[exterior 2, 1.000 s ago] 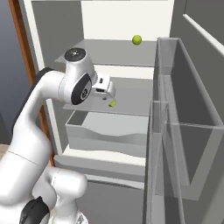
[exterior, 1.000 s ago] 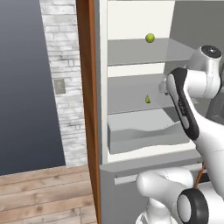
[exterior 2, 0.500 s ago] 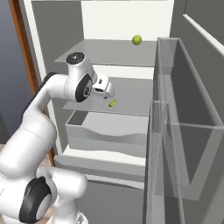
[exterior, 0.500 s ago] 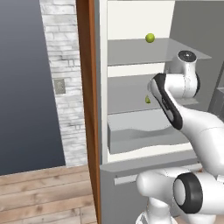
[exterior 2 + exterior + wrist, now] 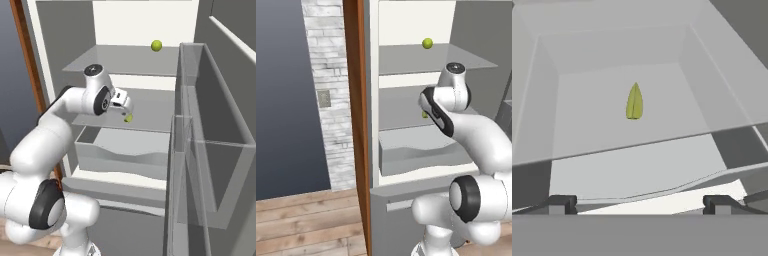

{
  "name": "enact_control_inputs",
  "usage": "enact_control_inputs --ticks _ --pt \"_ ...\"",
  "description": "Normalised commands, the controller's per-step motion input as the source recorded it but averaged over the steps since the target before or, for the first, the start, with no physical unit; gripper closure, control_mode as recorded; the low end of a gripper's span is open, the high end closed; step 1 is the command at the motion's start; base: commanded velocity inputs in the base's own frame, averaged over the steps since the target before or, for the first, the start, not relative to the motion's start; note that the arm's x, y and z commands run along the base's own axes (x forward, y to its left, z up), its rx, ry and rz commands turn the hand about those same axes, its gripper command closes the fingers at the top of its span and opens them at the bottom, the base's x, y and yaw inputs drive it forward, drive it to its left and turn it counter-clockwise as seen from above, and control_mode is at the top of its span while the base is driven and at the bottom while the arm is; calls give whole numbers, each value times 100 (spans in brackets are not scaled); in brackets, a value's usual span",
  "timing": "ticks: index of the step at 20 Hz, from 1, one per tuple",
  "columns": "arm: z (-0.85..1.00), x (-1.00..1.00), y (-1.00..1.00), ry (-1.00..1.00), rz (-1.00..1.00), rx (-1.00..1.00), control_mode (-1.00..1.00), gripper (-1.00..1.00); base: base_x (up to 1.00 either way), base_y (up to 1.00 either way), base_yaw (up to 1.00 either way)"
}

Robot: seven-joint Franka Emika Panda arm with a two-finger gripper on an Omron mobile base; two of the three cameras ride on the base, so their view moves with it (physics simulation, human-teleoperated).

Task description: Take the lemon wedge from the fridge and place it on the plate with fish on the dining counter.

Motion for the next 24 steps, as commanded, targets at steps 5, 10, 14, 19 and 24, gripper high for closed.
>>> enact_control_inputs --ticks 5,10,14,19,24 --pt "-14 33 0 0 0 0 -100 -100 0 0 0" --pt "-18 64 0 0 0 0 -100 -100 0 0 0" --pt "-34 62 0 0 0 0 -100 -100 0 0 0" --pt "-33 45 -16 0 0 0 -100 -100 0 0 0" --pt "-26 50 -20 0 0 0 -100 -100 0 0 0"
